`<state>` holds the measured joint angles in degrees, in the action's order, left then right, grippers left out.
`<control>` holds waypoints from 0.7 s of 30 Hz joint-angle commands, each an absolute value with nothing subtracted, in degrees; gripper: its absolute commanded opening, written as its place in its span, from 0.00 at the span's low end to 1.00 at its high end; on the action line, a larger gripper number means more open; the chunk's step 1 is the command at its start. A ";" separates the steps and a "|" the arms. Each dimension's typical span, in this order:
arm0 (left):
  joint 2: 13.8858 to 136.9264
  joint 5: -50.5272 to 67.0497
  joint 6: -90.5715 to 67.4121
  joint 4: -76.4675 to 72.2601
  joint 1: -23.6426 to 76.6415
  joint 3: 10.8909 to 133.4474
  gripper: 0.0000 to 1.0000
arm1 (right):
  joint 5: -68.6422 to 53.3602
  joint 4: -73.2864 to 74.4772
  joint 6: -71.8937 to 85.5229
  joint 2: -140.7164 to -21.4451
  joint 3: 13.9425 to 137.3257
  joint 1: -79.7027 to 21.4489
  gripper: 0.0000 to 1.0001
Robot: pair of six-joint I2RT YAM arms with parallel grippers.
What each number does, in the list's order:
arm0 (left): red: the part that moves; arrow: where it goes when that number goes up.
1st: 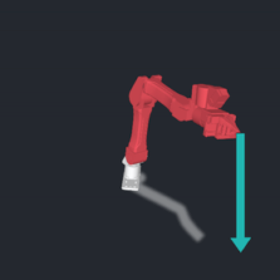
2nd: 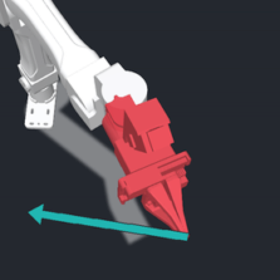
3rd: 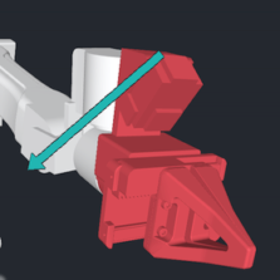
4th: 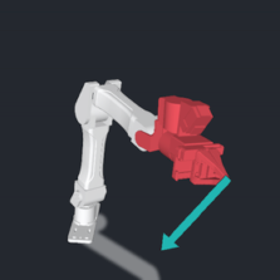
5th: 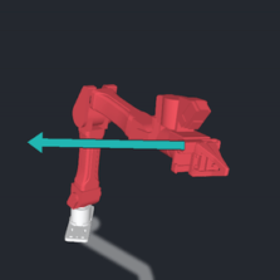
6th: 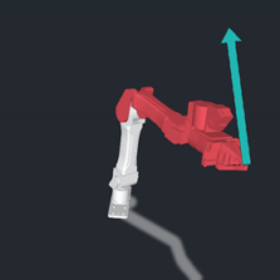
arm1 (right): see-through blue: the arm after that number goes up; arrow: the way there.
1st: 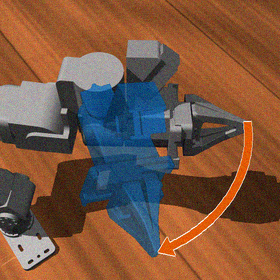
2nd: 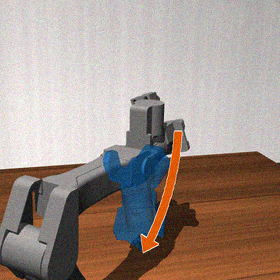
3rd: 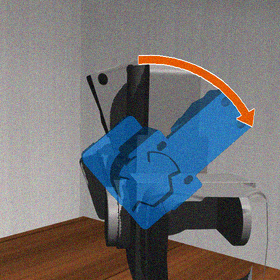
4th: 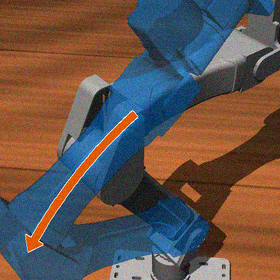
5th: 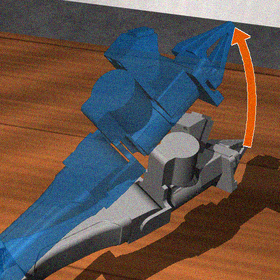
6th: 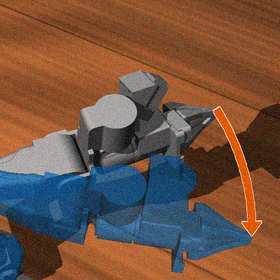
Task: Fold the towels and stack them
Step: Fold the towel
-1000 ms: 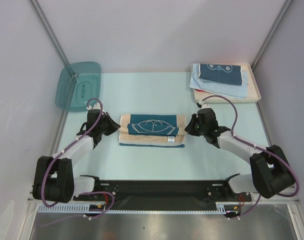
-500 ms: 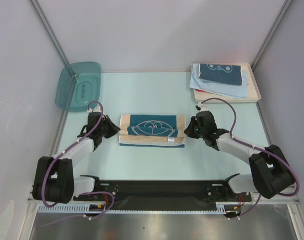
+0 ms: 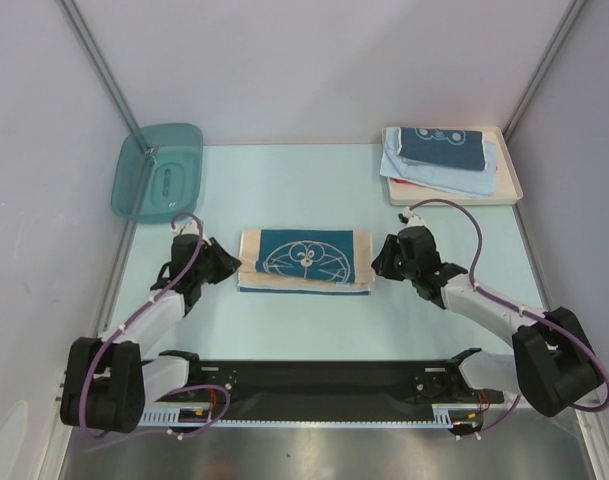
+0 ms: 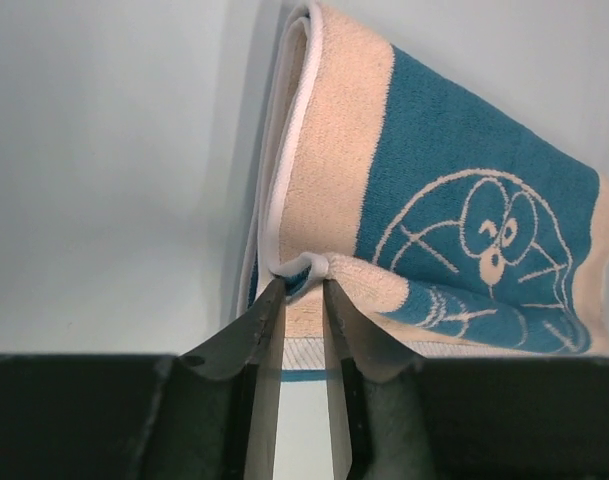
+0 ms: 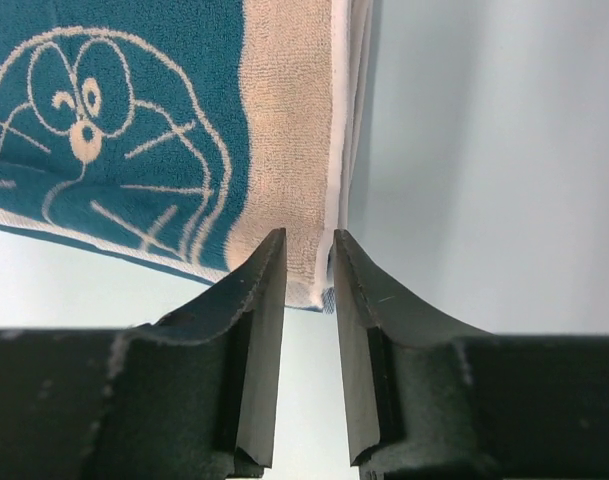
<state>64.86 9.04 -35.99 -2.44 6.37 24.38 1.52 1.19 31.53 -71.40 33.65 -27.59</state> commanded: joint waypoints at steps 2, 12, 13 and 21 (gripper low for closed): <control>59.34 9.58 -36.04 -2.38 6.15 23.99 0.28 | 3.87 3.69 31.82 -67.42 33.75 -27.86 0.32; 51.23 8.61 -36.56 4.13 6.85 28.65 0.30 | 4.05 6.68 32.08 -66.26 37.08 -28.21 0.36; 52.37 9.22 -36.65 3.61 7.29 29.70 0.30 | 4.04 6.59 32.17 -67.40 37.52 -28.39 0.36; 64.67 8.62 -36.74 -2.78 13.53 28.22 0.26 | 6.93 4.92 34.19 -73.91 38.59 -33.74 0.34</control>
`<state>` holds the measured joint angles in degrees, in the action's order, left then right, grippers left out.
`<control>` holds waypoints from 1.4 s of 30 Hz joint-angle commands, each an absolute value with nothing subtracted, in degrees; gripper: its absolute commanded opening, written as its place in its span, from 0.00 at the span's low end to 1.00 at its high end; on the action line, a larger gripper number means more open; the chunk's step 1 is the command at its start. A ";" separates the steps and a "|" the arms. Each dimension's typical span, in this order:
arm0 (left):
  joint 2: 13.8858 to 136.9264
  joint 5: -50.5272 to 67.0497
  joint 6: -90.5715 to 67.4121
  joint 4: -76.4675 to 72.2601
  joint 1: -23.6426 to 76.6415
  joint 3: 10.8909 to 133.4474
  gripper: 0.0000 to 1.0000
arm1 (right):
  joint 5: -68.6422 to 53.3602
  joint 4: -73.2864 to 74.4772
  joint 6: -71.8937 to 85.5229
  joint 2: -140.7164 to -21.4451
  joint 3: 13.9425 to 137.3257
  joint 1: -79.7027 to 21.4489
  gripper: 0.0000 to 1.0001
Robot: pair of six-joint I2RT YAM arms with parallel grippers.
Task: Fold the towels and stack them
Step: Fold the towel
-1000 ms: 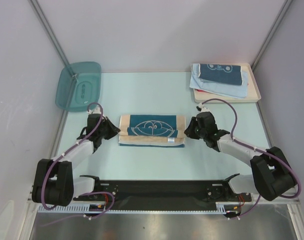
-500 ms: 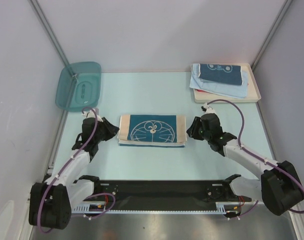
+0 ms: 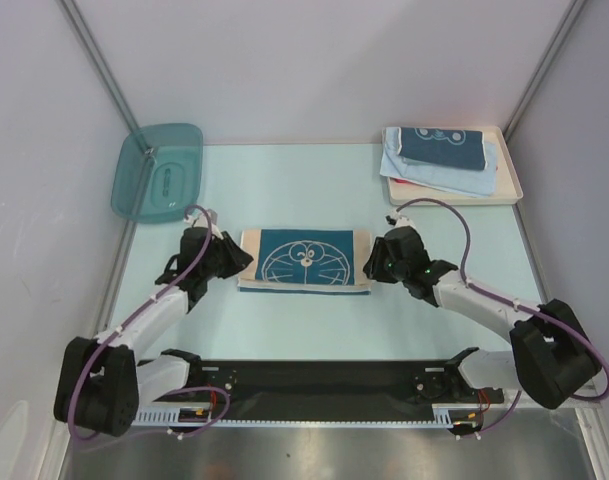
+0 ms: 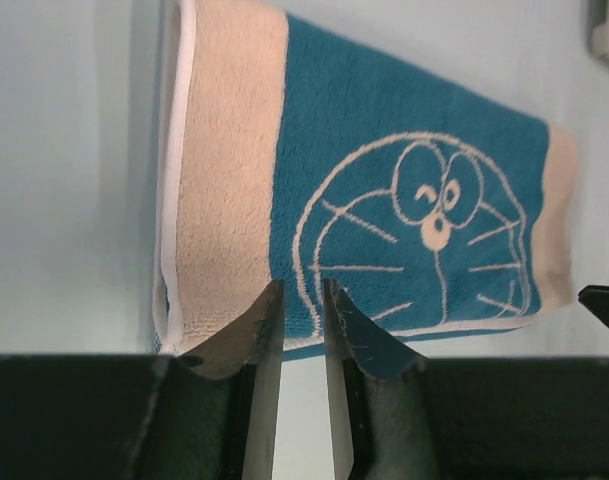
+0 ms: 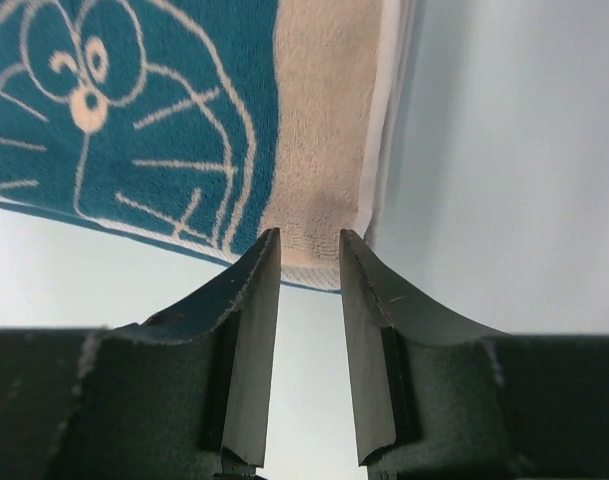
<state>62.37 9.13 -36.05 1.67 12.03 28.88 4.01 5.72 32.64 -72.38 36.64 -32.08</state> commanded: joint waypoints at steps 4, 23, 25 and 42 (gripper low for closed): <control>68.02 7.56 -36.65 -4.22 14.85 25.76 0.25 | 7.38 3.34 35.42 -74.97 35.95 -35.94 0.35; 66.54 6.15 -38.15 -2.47 15.03 20.91 0.19 | 11.60 10.27 36.13 -64.27 33.66 -37.18 0.38; 65.22 6.41 -37.53 -0.80 15.03 22.23 0.19 | 11.34 10.63 35.16 -63.20 34.62 -35.17 0.42; 62.23 8.17 -36.21 3.60 14.94 26.02 0.20 | -10.81 -15.11 38.31 -89.82 36.31 -19.07 0.54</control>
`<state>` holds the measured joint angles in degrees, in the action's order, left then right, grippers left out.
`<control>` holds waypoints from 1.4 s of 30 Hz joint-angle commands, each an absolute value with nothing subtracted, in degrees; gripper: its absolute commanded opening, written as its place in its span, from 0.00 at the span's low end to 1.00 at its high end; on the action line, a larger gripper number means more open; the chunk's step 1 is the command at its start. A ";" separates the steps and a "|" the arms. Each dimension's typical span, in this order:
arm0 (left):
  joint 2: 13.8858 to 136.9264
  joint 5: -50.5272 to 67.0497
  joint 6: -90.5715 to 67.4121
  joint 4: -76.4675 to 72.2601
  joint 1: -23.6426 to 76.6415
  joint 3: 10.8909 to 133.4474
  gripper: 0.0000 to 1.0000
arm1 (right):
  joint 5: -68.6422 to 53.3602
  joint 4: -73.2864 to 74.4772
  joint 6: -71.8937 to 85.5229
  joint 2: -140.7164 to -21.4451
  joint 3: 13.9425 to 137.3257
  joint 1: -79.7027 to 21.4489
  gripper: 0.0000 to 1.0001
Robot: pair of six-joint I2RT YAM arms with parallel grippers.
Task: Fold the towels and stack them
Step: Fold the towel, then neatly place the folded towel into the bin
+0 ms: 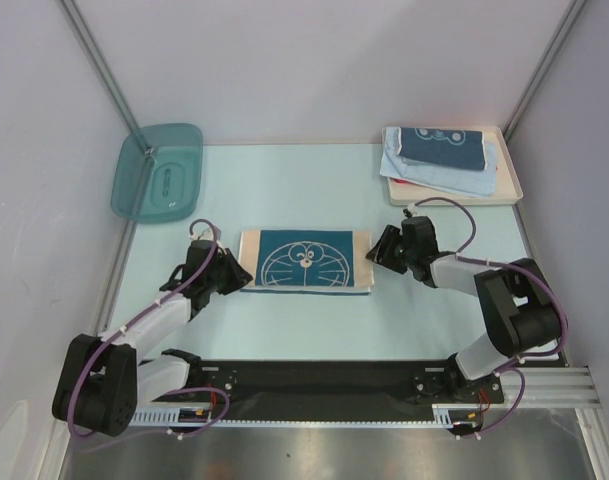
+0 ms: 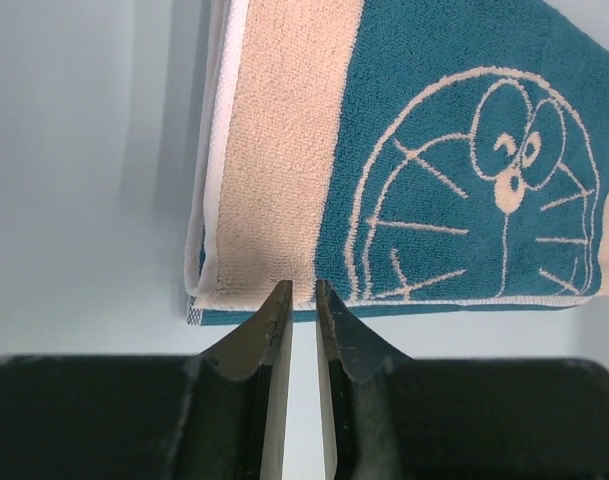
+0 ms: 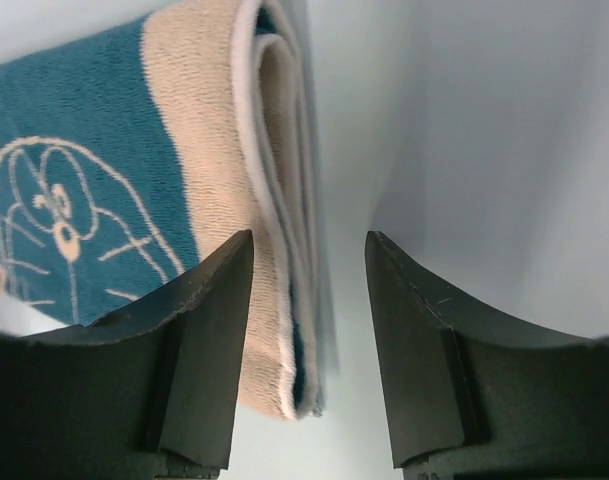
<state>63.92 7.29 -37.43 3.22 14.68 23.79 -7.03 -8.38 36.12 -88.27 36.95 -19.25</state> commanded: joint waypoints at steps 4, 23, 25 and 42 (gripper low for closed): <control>61.70 8.61 -36.12 3.60 15.03 25.93 0.20 | -9.15 -18.36 41.39 -89.04 31.92 -18.72 0.54; 57.93 9.67 -36.48 8.34 15.38 29.97 0.20 | 0.00 -5.28 37.18 -98.08 39.99 -26.54 0.51; 57.31 9.84 -36.12 9.05 15.38 31.11 0.20 | 2.63 -4.66 37.18 -99.22 40.60 -28.47 0.50; 56.87 12.13 -28.22 20.21 15.38 46.13 0.21 | 30.48 22.83 23.48 -105.88 69.73 -33.13 0.00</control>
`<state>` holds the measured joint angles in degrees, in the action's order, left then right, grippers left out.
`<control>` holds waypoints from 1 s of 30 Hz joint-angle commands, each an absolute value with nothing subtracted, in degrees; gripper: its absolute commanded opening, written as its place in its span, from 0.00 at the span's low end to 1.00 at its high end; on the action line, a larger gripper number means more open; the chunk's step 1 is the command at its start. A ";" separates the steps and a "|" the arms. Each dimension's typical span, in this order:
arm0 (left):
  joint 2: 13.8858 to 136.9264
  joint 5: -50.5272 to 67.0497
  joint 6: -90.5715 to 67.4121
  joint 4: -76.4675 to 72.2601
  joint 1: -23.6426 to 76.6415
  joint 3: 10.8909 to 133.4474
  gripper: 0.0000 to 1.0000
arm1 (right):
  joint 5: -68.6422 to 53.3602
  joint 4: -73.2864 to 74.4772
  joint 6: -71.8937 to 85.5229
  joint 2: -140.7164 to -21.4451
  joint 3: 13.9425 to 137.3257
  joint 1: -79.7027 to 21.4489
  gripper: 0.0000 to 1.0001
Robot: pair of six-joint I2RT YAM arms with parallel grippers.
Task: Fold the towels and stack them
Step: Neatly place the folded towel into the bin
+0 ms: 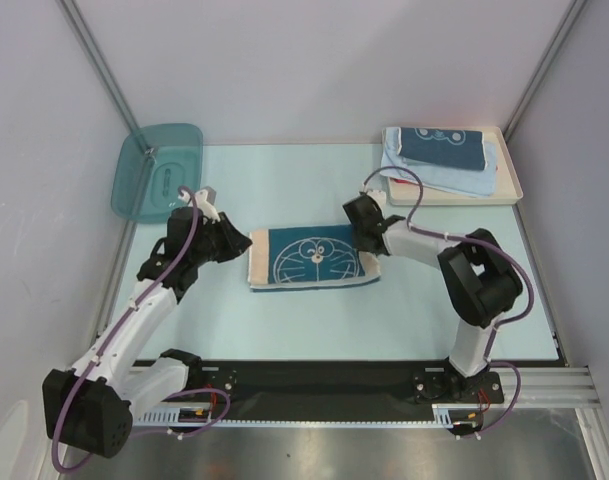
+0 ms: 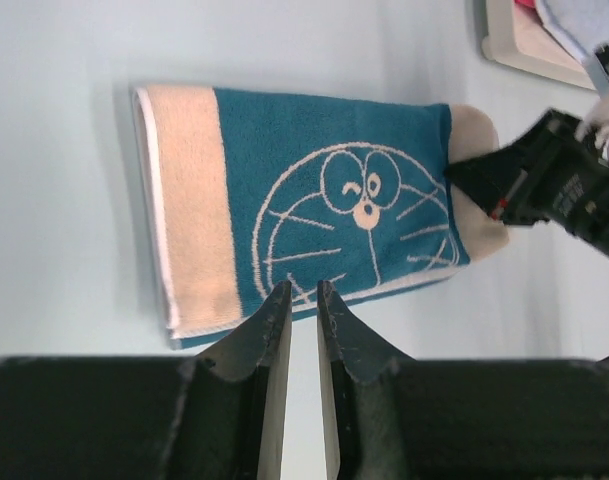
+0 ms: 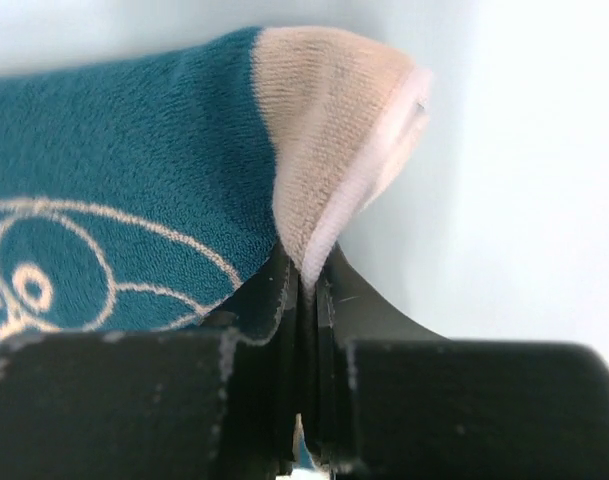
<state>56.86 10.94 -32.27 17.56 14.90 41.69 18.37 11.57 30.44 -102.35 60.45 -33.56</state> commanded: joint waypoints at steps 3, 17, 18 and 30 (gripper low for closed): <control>57.74 12.30 -26.20 23.02 15.29 49.29 0.21 | 39.08 28.80 18.82 -112.90 82.82 -33.22 0.00; 62.22 12.22 -19.95 27.07 15.20 55.64 0.20 | 57.21 37.27 -5.26 -143.24 134.54 -30.68 0.00; 62.66 12.39 -19.78 26.98 15.12 55.55 0.20 | 58.43 37.00 -6.75 -144.22 139.43 -30.50 0.00; 65.74 16.17 -18.99 24.87 14.59 54.75 0.19 | 58.54 17.50 -28.82 -140.19 142.38 -27.60 0.00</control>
<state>65.28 13.85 -20.43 27.07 14.83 53.82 57.47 24.75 -21.41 -145.18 138.74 -27.38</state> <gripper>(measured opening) 0.190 0.048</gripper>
